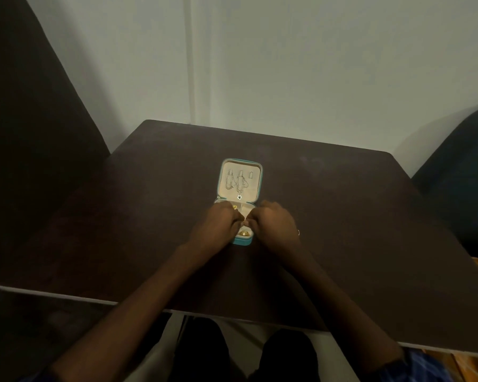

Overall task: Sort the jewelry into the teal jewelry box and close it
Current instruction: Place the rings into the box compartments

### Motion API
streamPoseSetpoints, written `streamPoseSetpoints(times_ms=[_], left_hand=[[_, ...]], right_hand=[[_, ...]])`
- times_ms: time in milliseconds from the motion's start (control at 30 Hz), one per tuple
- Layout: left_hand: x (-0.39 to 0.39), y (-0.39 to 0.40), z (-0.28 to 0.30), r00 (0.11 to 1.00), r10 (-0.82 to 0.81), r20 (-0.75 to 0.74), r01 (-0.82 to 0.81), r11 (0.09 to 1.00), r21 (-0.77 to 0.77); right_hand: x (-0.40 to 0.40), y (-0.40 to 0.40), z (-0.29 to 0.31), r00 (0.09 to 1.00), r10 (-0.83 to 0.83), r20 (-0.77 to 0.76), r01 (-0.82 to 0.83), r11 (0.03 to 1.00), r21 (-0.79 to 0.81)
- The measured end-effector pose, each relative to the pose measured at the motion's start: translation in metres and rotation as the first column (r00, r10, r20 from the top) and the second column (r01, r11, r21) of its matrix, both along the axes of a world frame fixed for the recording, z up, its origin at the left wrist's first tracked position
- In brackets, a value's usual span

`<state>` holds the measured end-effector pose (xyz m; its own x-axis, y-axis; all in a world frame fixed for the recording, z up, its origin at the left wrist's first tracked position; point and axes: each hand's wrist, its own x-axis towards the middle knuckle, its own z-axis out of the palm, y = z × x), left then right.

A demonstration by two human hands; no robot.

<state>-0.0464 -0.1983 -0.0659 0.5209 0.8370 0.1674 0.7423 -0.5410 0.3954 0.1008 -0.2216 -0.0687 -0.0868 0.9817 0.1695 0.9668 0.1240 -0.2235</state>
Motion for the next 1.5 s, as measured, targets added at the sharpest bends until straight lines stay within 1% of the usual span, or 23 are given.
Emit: streamPoseSetpoints(times_ms=[100,167,233,300,367,433,533,600,667,767,833,1000,1133,1267,1367,1433,1500], left_hand=[[0.001,-0.003,0.004,0.997,-0.013,-0.078,0.014,1.0,0.023],[0.003,-0.004,0.005,0.991,-0.026,-0.13,0.029,0.999,0.022],[0.003,-0.004,0.008,0.987,-0.033,-0.157,0.035,0.999,0.013],[0.001,-0.005,0.01,0.984,-0.045,-0.17,0.047,0.999,0.012],[-0.003,-0.006,0.01,0.987,-0.045,-0.151,0.05,0.998,0.031],[-0.004,-0.008,0.011,0.992,-0.044,-0.119,0.049,0.998,0.037],[-0.001,-0.008,0.011,0.988,-0.062,-0.142,0.064,0.998,0.007],[0.002,-0.007,0.009,0.982,-0.069,-0.176,0.068,0.998,-0.01],[0.004,-0.008,0.006,0.981,-0.068,-0.179,0.063,0.997,-0.036],[0.005,-0.009,0.006,0.99,-0.056,-0.128,0.047,0.996,-0.07],[0.004,-0.01,0.006,0.993,-0.053,-0.109,0.048,0.998,-0.049],[0.003,-0.012,0.01,1.0,-0.016,-0.003,0.016,1.0,-0.001],[0.008,-0.015,0.013,0.996,-0.044,0.071,0.041,0.998,0.04],[0.017,-0.019,0.015,0.977,-0.117,0.178,0.111,0.993,0.045],[0.022,-0.023,0.019,0.945,-0.188,0.267,0.187,0.982,0.03],[0.021,-0.021,0.02,0.939,-0.163,0.302,0.169,0.986,0.005],[0.019,-0.019,0.018,0.945,-0.133,0.299,0.142,0.99,-0.01]], right_hand=[[-0.001,0.003,-0.001,0.999,-0.002,0.051,0.002,1.0,-0.014],[-0.002,0.003,0.001,0.999,0.008,0.047,-0.006,0.999,-0.045],[0.001,0.001,0.004,0.999,0.04,-0.009,-0.04,0.995,-0.092],[0.01,-0.008,0.005,0.996,0.047,-0.082,-0.055,0.994,-0.098],[0.027,-0.02,0.003,0.991,-0.024,-0.132,0.019,0.999,-0.044],[0.048,-0.032,-0.003,0.984,-0.123,-0.132,0.127,0.992,0.016],[0.073,-0.043,-0.013,0.957,-0.253,-0.144,0.26,0.965,0.033],[0.079,-0.047,-0.018,0.953,-0.276,-0.121,0.278,0.961,0.001],[0.08,-0.048,-0.022,0.957,-0.273,-0.102,0.272,0.962,-0.023],[0.08,-0.048,-0.022,0.951,-0.282,-0.128,0.281,0.959,-0.024],[0.08,-0.049,-0.022,0.95,-0.28,-0.137,0.281,0.96,-0.01],[0.078,-0.049,-0.02,0.953,-0.261,-0.153,0.265,0.964,0.006],[0.075,-0.048,-0.021,0.946,-0.259,-0.196,0.268,0.963,0.02],[0.056,-0.049,-0.004,0.946,-0.144,-0.29,0.165,0.985,0.051],[0.041,-0.045,0.01,0.948,-0.055,-0.314,0.092,0.99,0.105],[0.037,-0.04,0.014,0.946,-0.033,-0.323,0.078,0.989,0.126],[0.036,-0.037,0.015,0.93,-0.022,-0.368,0.072,0.99,0.124]])
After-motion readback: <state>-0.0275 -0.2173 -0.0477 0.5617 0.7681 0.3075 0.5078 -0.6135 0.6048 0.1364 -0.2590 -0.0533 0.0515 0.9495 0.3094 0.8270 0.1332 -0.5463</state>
